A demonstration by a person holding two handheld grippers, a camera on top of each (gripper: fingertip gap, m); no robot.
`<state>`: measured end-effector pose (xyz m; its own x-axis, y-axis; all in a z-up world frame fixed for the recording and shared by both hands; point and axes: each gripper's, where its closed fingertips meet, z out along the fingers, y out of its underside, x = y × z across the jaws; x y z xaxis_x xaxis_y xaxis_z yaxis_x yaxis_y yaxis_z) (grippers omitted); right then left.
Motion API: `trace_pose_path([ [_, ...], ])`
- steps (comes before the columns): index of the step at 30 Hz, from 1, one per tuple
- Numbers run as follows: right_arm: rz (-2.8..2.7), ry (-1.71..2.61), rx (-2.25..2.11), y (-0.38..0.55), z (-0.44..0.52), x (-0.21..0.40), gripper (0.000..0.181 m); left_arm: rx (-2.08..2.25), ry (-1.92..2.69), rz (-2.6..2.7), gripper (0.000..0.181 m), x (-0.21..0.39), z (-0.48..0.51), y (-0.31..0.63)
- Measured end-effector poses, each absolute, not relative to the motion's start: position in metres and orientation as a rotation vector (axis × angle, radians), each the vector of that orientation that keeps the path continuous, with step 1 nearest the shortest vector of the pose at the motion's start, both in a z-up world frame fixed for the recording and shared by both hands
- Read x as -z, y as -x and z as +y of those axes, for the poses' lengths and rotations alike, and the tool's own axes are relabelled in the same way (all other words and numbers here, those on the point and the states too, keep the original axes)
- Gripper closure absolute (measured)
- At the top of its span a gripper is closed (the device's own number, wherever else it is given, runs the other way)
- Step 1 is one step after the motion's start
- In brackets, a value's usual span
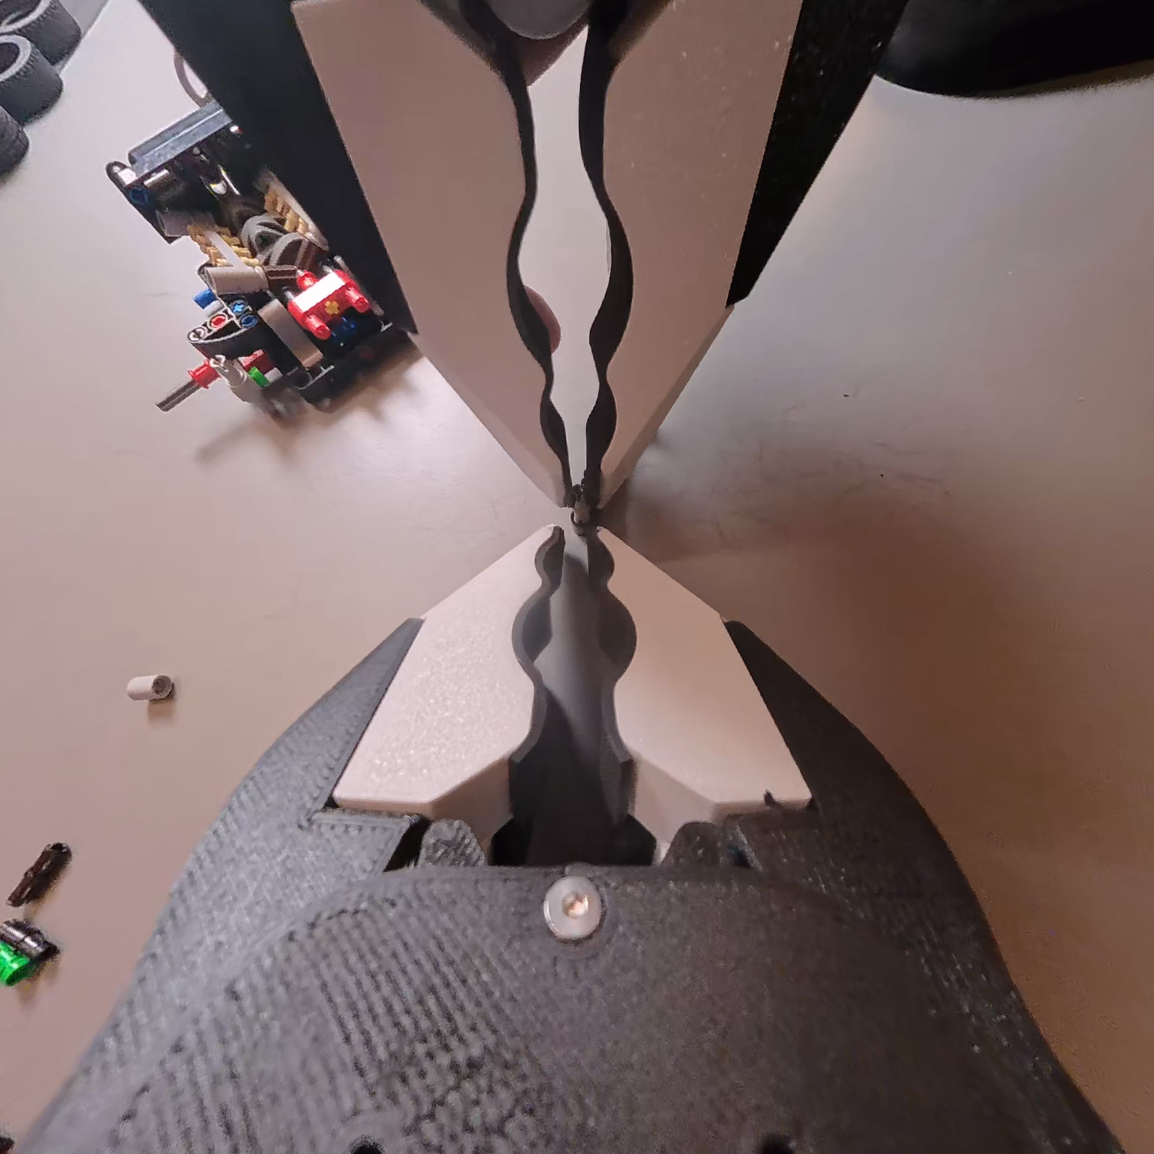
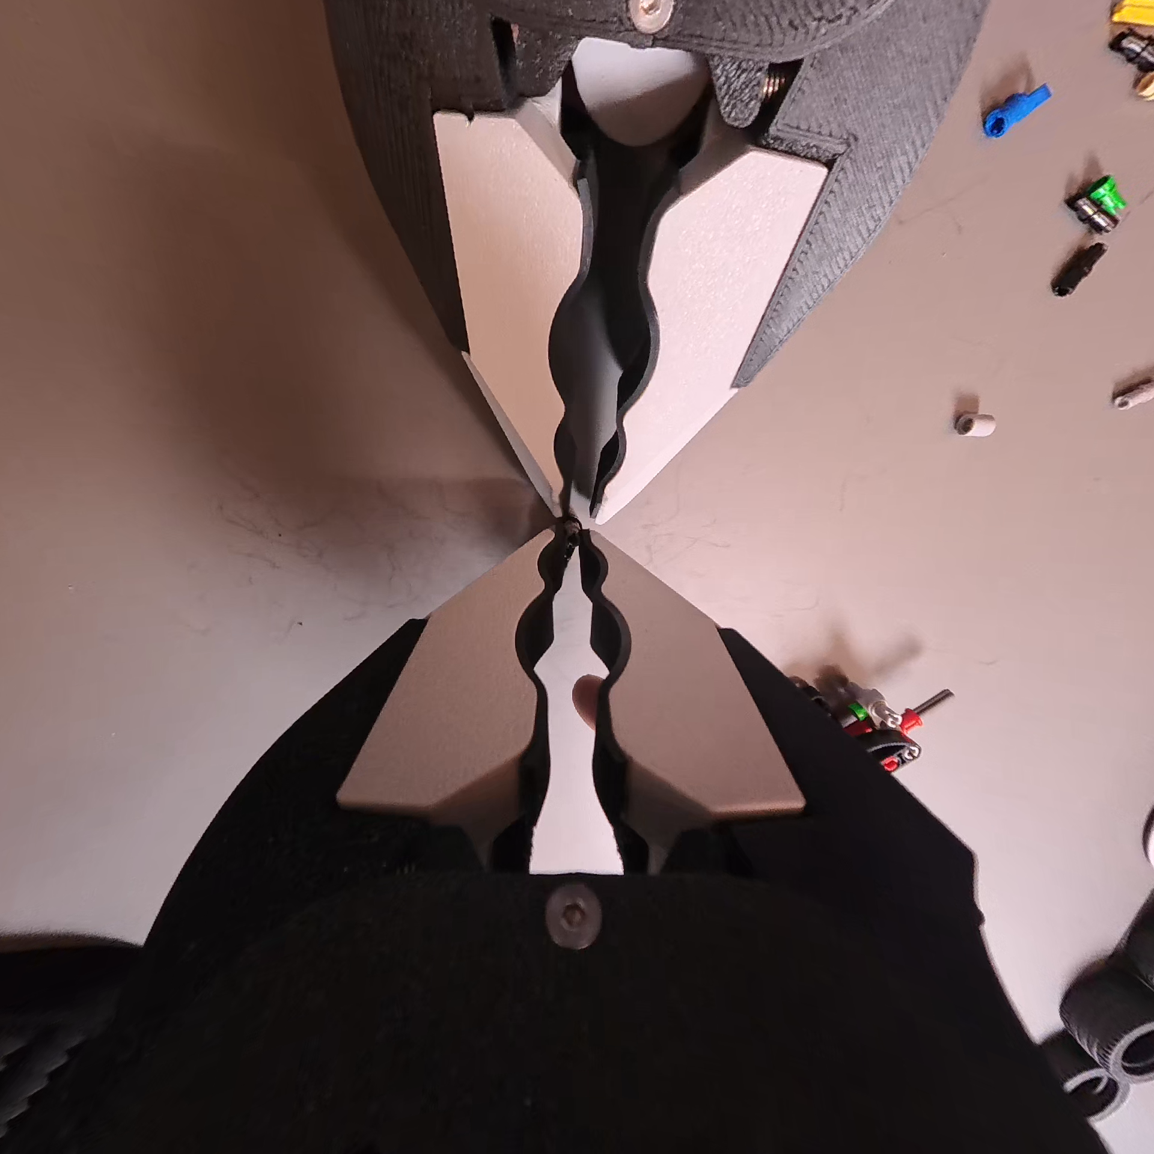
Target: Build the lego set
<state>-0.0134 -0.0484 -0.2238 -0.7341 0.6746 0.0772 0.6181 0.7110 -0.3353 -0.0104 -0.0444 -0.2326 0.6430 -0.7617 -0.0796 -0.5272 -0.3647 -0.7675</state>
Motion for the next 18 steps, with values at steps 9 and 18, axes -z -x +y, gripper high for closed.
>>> trace_pose_path([
  [9,-2.718,1.043,-0.447,0.0126,-0.0478,0.2234,0.178,0.367,2.05,1.029,0.175,0.2339,-0.044,0.0056],
  [18,-2.73,1.041,-0.41,0.0123,-0.0469,0.2238,0.178,0.363,2.05,1.029,0.175,0.234,-0.0438,0.0057],
])
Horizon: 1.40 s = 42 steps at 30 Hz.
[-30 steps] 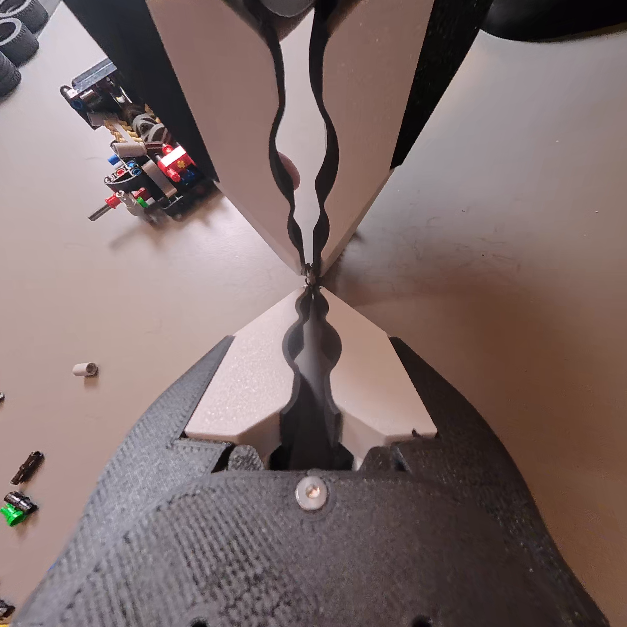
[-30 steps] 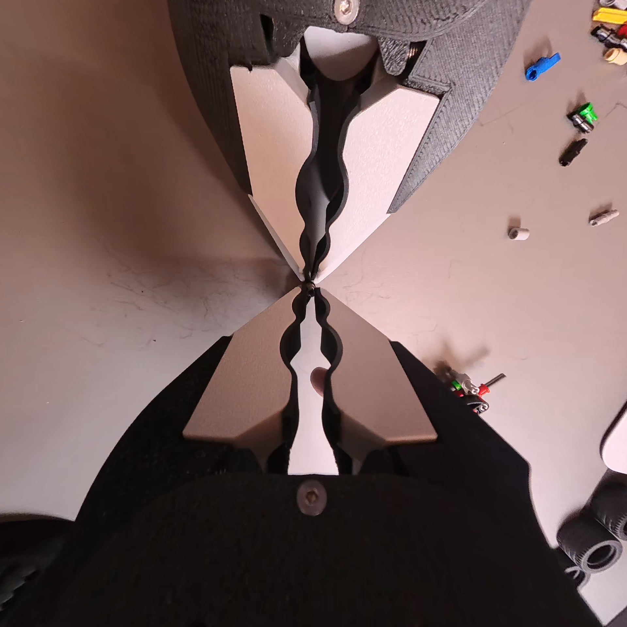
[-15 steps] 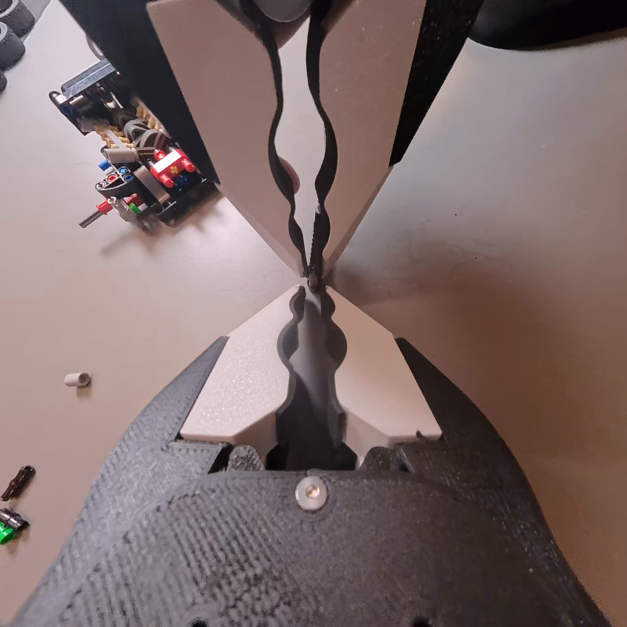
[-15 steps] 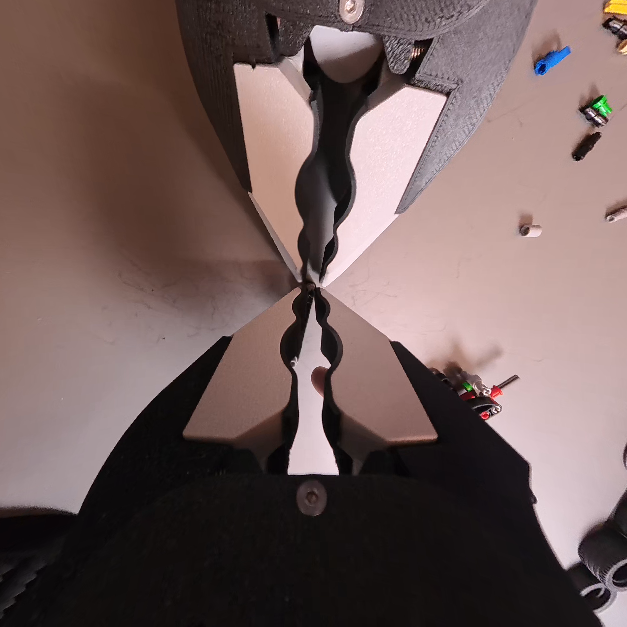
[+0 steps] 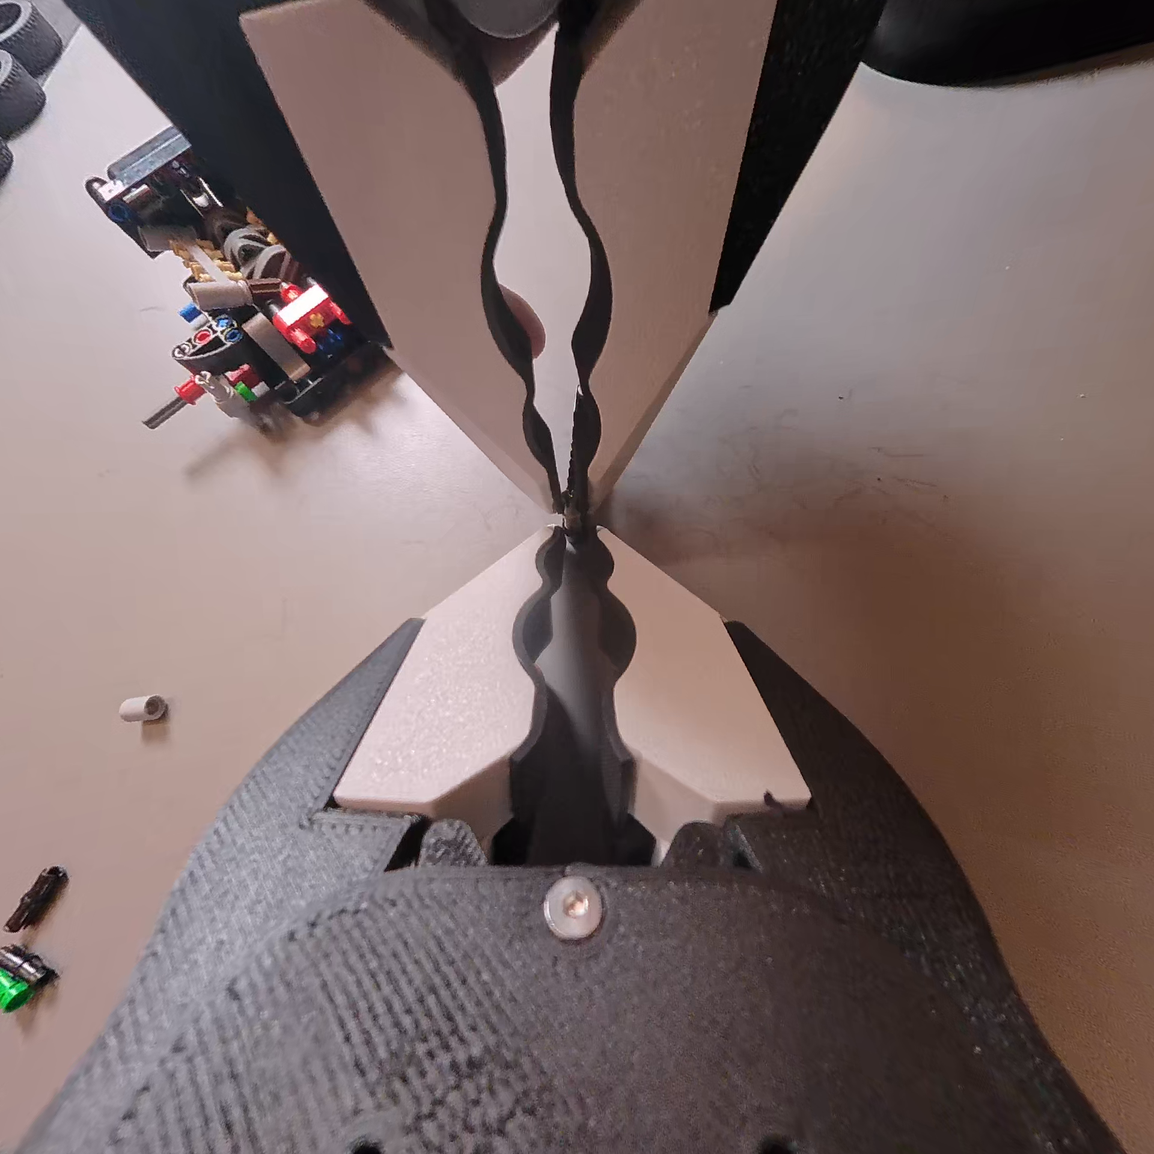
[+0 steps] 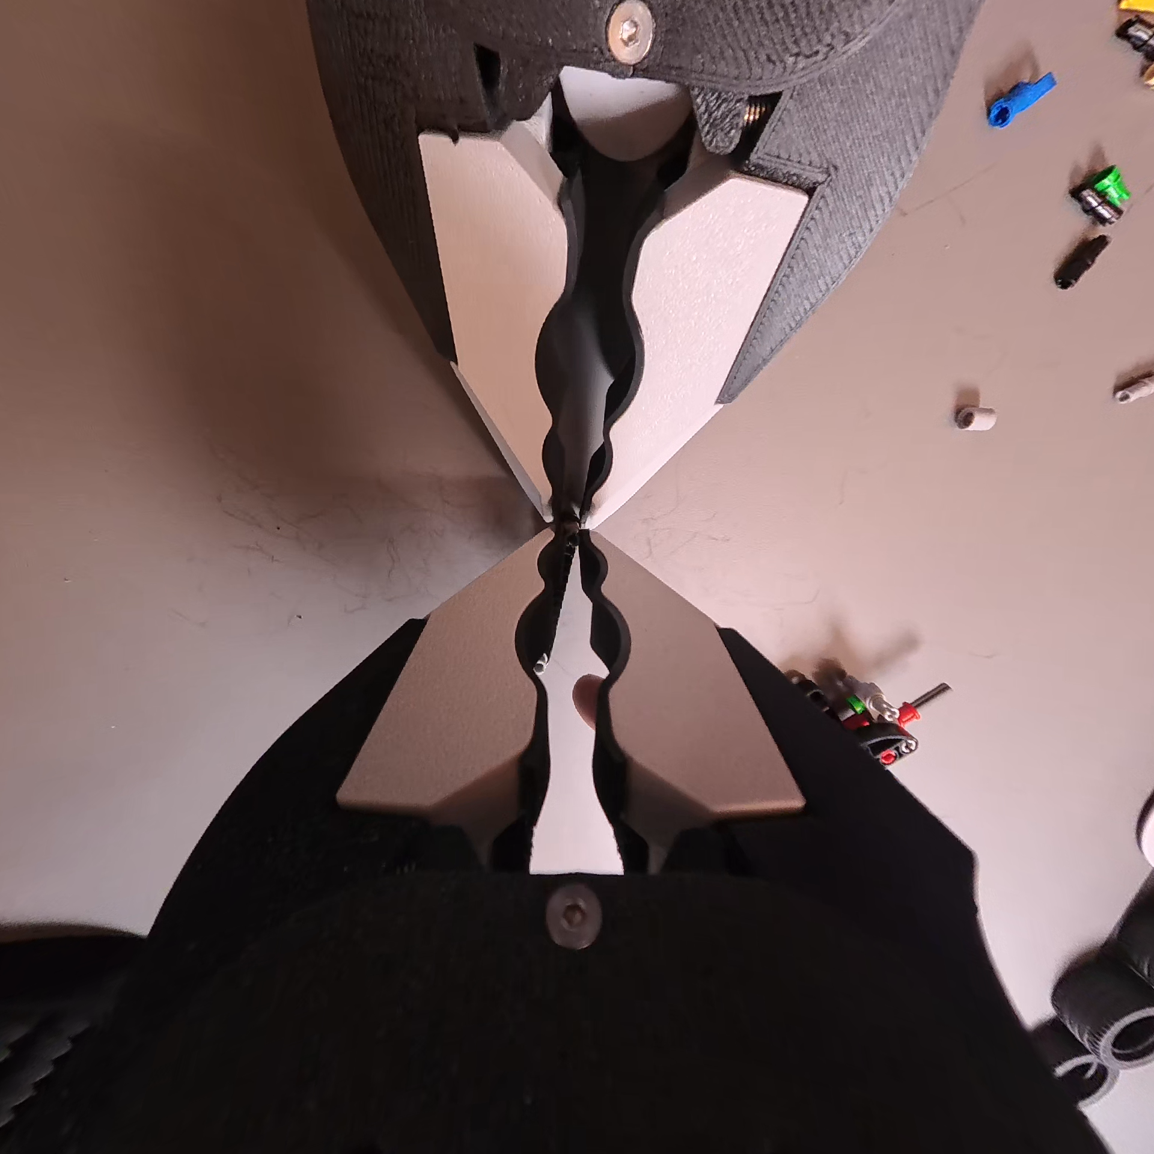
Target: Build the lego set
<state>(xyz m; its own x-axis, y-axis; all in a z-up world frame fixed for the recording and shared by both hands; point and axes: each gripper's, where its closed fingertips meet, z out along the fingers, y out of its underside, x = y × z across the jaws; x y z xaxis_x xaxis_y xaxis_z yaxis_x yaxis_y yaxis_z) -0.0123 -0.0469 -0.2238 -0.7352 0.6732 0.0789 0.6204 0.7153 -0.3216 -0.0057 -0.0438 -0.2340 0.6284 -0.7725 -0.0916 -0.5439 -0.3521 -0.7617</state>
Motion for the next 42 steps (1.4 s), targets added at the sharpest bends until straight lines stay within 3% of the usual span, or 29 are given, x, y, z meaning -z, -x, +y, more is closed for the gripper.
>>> trace_pose_path([
  [28,-2.726,1.122,-0.586,0.0114,-0.0479,0.2264,0.179,0.348,2.039,1.042,0.176,0.2344,-0.0444,0.0052],
  [42,-2.775,1.025,-0.454,0.0119,-0.0493,0.2313,0.179,0.371,2.046,1.037,0.176,0.2345,-0.0445,0.0052],
])
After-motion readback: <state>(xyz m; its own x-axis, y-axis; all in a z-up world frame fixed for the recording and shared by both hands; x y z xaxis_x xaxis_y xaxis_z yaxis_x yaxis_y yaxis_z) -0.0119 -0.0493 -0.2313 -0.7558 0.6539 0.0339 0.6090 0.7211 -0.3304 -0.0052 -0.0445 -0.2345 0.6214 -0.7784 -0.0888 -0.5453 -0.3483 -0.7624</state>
